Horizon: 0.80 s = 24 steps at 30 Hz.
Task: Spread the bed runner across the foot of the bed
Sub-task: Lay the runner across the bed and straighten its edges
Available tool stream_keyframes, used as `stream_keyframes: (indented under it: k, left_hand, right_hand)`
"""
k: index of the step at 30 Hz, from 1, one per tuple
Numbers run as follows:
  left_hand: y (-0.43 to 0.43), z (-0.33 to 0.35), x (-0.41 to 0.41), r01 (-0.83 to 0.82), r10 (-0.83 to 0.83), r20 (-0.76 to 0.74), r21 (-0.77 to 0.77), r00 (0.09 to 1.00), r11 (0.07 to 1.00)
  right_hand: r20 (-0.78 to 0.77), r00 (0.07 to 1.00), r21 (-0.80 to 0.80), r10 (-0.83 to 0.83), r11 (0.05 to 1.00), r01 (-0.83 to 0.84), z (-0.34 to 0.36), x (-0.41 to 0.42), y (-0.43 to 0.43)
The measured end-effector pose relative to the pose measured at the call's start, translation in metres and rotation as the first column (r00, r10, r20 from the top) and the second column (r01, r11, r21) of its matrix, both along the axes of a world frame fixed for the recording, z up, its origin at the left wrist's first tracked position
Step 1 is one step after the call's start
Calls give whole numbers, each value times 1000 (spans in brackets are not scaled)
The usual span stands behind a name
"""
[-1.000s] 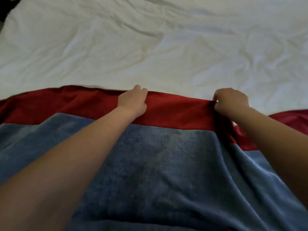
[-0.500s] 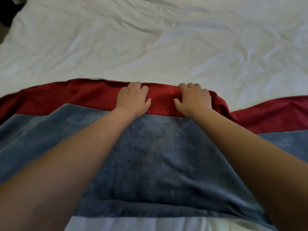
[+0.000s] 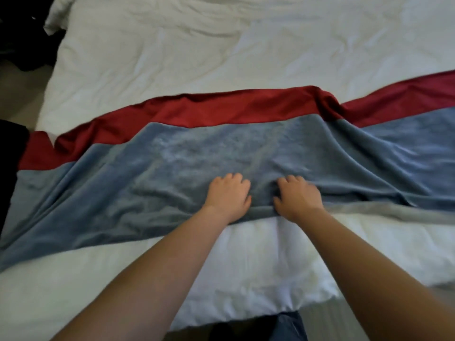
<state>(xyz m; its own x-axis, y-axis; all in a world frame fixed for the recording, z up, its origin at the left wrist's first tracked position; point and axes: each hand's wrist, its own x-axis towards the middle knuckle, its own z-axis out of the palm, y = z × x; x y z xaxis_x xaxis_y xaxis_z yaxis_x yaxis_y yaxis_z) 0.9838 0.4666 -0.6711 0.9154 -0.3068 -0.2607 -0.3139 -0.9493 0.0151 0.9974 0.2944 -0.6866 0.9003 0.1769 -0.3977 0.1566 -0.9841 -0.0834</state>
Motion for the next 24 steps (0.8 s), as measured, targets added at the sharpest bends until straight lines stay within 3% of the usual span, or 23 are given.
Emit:
stream_keyframes:
  k: [4,7,11,15,18,24]
  left_hand:
    - [-16,-12,-42,-24,23,-96,-9,995,1000]
    - [-22,-21,-65,18,-15,-108,32,994,999]
    - [-25,-27,-76,95,-90,-47,129,995,987]
    - [-22,-24,-77,8,-6,-12,193,1000,981]
    - [-20,-21,-88,-80,89,-42,178,995,981]
    - [-25,-25,-119,-61,80,-120,155,990,986]
  right_hand:
    - [-17,1000,73,-13,997,14,-6,-50,-6]
    - [24,997,103,76,992,-78,-8,-72,-19]
    - [25,979,11,200,980,-200,-16,-80,-33]
    - [117,979,-49,169,985,-165,-18,-77,-36]
    - [75,987,-56,142,989,-138,-15,-85,-38]
    - [36,973,-3,229,973,-229,-21,-117,-48]
